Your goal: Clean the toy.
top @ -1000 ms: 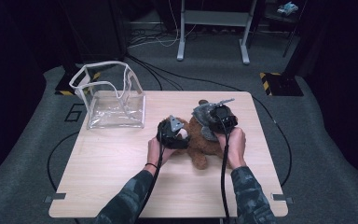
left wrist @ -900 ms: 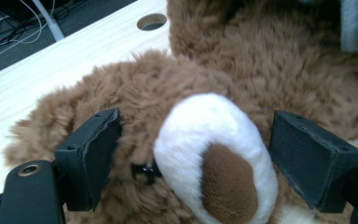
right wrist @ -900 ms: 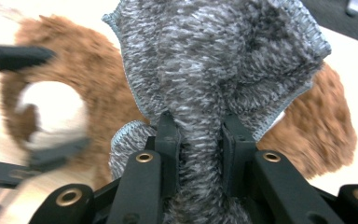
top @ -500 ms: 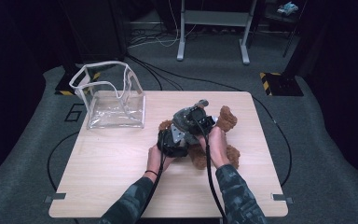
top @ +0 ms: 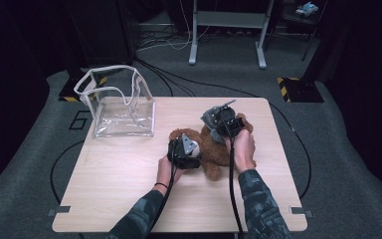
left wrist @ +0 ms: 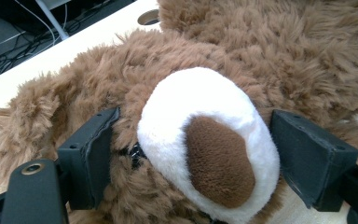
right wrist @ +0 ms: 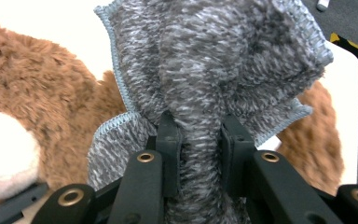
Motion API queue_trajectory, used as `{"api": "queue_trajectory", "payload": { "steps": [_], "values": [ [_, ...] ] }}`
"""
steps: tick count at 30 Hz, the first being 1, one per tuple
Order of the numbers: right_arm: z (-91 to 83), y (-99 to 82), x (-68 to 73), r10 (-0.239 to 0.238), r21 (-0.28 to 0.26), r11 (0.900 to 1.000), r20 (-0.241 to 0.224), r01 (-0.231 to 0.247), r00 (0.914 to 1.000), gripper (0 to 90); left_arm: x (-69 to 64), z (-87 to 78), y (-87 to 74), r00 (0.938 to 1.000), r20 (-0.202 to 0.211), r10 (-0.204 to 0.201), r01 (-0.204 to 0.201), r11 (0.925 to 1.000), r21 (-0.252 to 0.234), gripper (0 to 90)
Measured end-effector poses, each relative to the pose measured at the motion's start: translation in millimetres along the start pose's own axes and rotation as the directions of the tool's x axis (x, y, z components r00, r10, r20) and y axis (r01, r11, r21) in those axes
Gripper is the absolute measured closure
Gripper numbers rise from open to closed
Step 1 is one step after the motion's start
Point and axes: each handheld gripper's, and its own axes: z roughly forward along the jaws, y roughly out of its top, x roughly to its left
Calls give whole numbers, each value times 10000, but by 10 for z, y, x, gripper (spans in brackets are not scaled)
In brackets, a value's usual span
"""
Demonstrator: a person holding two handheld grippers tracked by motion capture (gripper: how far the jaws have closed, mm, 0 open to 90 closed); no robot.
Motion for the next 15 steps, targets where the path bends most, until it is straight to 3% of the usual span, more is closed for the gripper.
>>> {"api": "queue_trajectory", "payload": {
  "steps": [1,8,11,15],
  "values": [
    [-47,-49,-51,288,-218,9993,-379,-297,9989,729,-1,-1,-1,10000,1,-11,11,10000,8,186],
    [-220,-211,-194,518,-508,9972,-738,-556,9959,728,3,-3,-1,10000,13,-17,17,10000,10,186],
    [-275,-268,-251,666,-617,9956,-724,-711,9952,728,2,-2,1,10000,1,-11,11,10000,19,186],
    [-334,-375,-340,845,-372,9956,-482,-863,9953,729,-5,4,1,10000,-67,36,-36,10000,9,186]
  ]
}}
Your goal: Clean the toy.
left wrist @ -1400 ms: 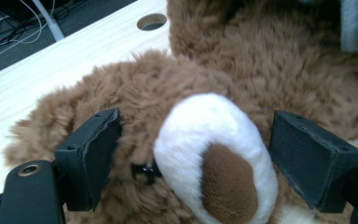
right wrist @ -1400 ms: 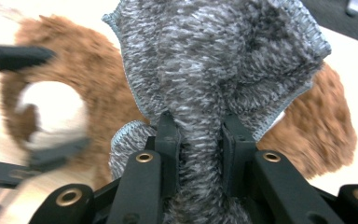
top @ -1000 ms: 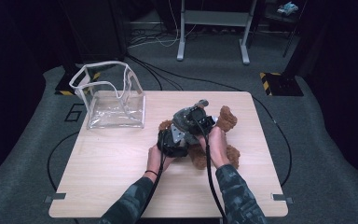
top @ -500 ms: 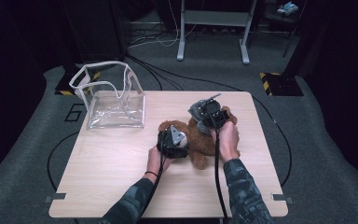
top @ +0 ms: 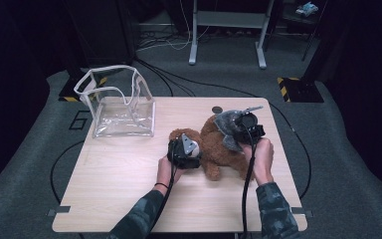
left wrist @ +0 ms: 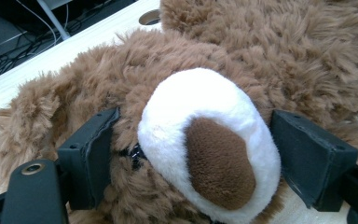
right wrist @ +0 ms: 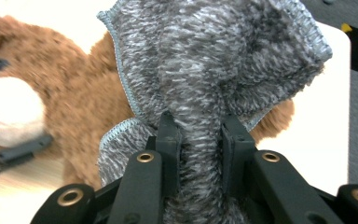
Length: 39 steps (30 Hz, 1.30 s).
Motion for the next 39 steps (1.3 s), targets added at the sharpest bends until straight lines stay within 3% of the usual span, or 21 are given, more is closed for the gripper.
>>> {"api": "queue_trajectory", "payload": {
  "steps": [3,5,11,29,35,37,39],
  "values": [
    [80,-20,-4,-126,417,9991,276,114,9995,728,-2,1,1,10000,7,39,-39,10000,29,186],
    [156,-18,7,-87,611,9981,139,78,9999,728,-5,4,-3,10000,-18,54,-54,10000,-13,186],
    [303,70,96,-21,605,9982,-34,23,10000,728,3,6,-28,9998,-59,169,-170,9998,-131,186],
    [526,399,475,-890,379,9953,-114,894,9960,728,16,-3,-43,9993,-59,359,-359,9993,53,186],
    [608,424,603,-1009,243,9943,-887,1035,9909,730,-1,3,-51,9994,-127,316,-317,9995,-81,186],
    [635,430,674,-971,415,9937,-1377,1037,9857,730,-1,0,-52,9992,-130,380,-381,9992,-76,186],
    [647,432,715,-1058,396,9925,-1943,1156,9752,730,3,-2,-52,9991,-117,400,-401,9992,-67,186]
  ]
}}
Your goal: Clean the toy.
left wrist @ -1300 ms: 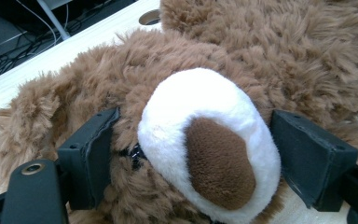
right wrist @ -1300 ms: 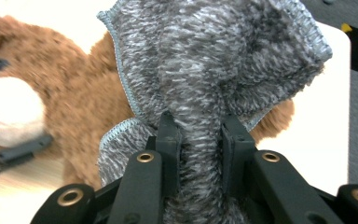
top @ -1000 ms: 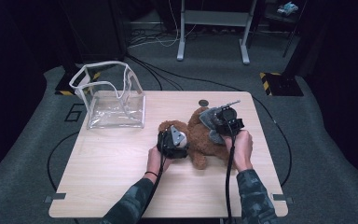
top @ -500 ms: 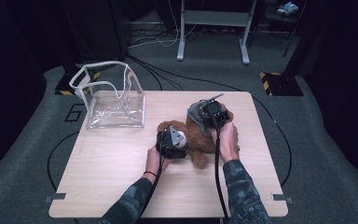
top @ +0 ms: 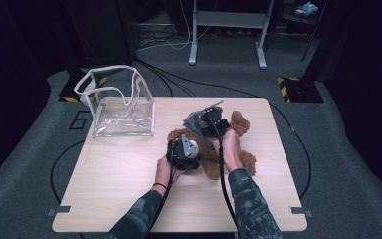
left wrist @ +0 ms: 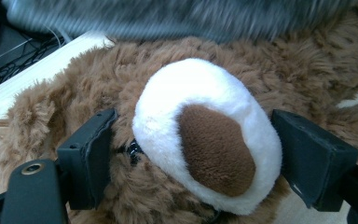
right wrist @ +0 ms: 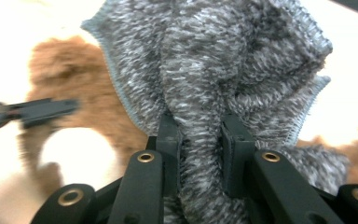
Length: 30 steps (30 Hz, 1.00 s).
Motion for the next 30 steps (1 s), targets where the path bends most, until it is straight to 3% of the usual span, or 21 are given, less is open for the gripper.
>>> {"api": "queue_trajectory", "payload": {
  "steps": [3,6,9,11,13,15,17,19,25,30],
  "values": [
    [-73,-19,-22,-15,-108,9999,-261,12,9997,729,5,-6,-1,10000,31,17,-17,10000,41,186],
    [-245,-76,-134,266,-426,9987,-46,-268,9996,729,7,-9,-6,10000,93,12,-12,10000,18,186],
    [-416,-137,-305,754,-778,9944,490,-715,9959,729,8,-10,-9,9999,85,72,-73,10000,48,186],
    [-478,-167,-412,1135,-895,9905,1033,-1044,9882,729,7,-10,-8,9999,83,89,-89,10000,39,186],
    [-478,-187,-490,1340,-784,9893,1503,-1233,9795,728,5,-10,-9,9999,69,98,-99,9999,42,186],
    [-423,-206,-516,1422,-623,9891,1633,-1336,9763,727,-2,-5,-12,10000,-16,92,-92,10000,-15,186],
    [-325,-221,-474,1363,-477,9903,1416,-1308,9805,727,-2,-9,-10,9999,30,114,-114,9999,51,186],
    [-246,-214,-404,1016,-495,9941,1176,-963,9879,726,-5,-8,-13,9999,-35,136,-135,9999,42,186],
    [-122,-187,-244,983,-252,9949,489,-972,9940,735,10,-23,8,9988,-143,465,-464,9989,107,186],
    [-40,-251,-167,682,-62,9977,547,-680,9962,742,27,-16,56,9968,-155,783,-774,9956,534,186]
  ]
}}
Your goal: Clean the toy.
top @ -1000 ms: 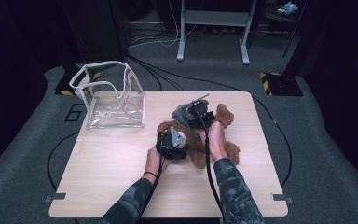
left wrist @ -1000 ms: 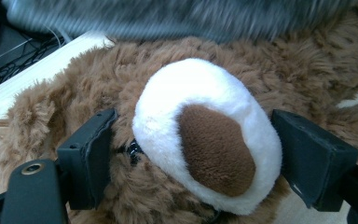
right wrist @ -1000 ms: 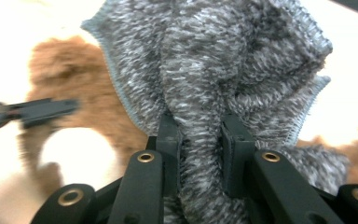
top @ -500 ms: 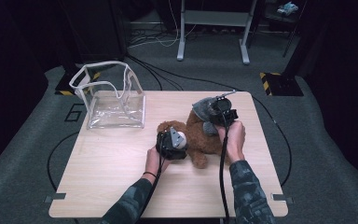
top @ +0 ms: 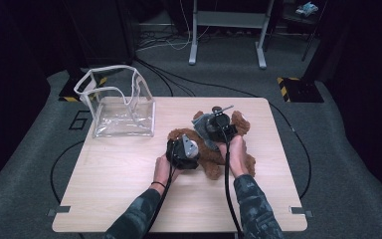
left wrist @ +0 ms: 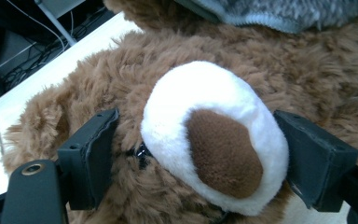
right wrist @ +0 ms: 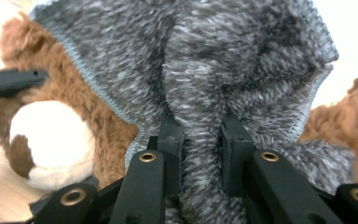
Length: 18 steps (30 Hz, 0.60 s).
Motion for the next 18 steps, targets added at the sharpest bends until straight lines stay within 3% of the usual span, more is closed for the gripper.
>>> {"api": "queue_trajectory", "payload": {
  "steps": [6,8,13,18],
  "values": [
    [-25,-77,52,-41,76,10000,-632,46,9980,743,-19,-1,10,9999,-106,78,-76,9999,121,264],
    [-46,-85,71,-193,20,9998,-595,195,9980,741,-8,-12,5,9999,34,138,-138,9998,105,320],
    [-162,-79,47,-32,-311,9995,-303,22,9995,735,46,-46,-8,9987,485,144,-144,9999,-7,438],
    [-275,-81,-8,-285,-651,9974,222,299,9993,729,135,-126,-12,9904,1380,117,-99,9999,-139,480]
  ]
}}
